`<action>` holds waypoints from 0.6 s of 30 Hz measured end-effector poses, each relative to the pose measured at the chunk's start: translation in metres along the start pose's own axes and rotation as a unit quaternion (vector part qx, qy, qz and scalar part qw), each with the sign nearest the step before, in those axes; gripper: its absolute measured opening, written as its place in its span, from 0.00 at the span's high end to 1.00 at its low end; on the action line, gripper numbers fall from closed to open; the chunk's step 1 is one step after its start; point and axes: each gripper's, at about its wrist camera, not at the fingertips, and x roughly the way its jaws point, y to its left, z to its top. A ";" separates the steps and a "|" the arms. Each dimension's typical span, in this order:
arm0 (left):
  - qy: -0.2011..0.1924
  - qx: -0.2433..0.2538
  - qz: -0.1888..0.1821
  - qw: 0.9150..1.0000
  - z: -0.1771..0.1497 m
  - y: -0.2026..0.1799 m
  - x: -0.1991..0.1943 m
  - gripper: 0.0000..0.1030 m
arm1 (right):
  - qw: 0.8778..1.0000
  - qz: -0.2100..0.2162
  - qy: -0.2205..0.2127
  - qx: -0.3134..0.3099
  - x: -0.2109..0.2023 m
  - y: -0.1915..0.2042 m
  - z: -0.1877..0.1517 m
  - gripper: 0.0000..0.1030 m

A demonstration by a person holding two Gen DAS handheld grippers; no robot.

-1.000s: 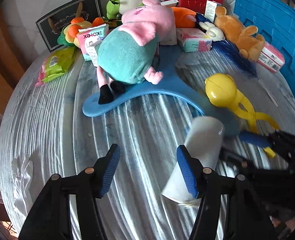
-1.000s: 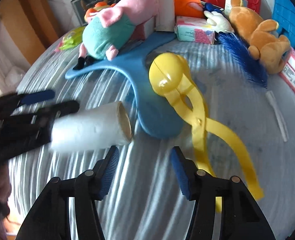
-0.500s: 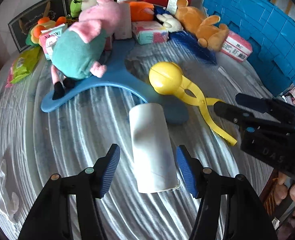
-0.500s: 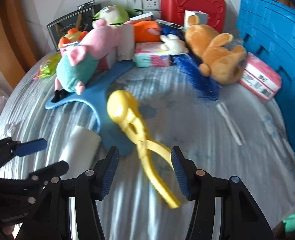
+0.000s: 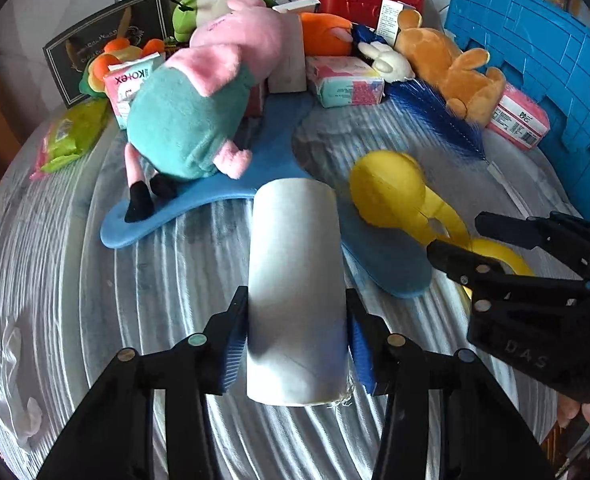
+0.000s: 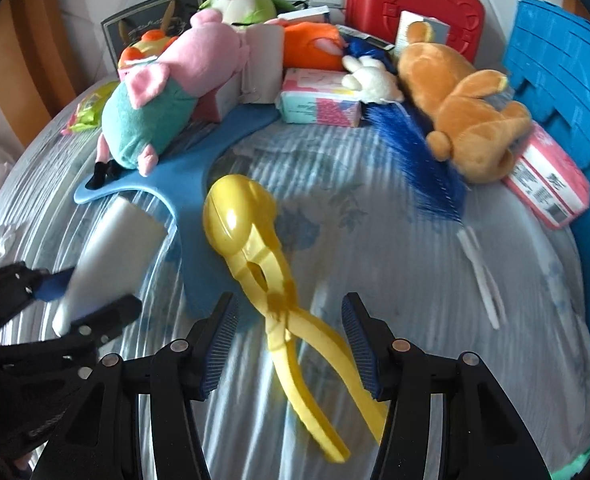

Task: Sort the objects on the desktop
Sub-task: 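Carry the paper roll and yellow clamp over the blue crate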

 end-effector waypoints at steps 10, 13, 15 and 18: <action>-0.032 -0.014 0.012 0.999 0.013 -0.008 -0.022 0.56 | 1.000 0.011 -0.008 -0.019 -0.002 0.001 0.009 0.88; -0.057 -0.010 0.010 0.998 0.023 -0.016 -0.042 0.56 | 0.999 0.019 -0.035 -0.014 -0.027 -0.003 0.014 0.88; -0.077 -0.006 0.008 0.997 0.031 -0.024 -0.058 0.56 | 0.998 0.022 -0.057 -0.009 -0.048 -0.007 0.018 0.88; -0.106 0.001 0.000 0.994 0.045 -0.035 -0.082 0.56 | 0.995 0.021 -0.096 0.000 -0.083 -0.012 0.027 0.88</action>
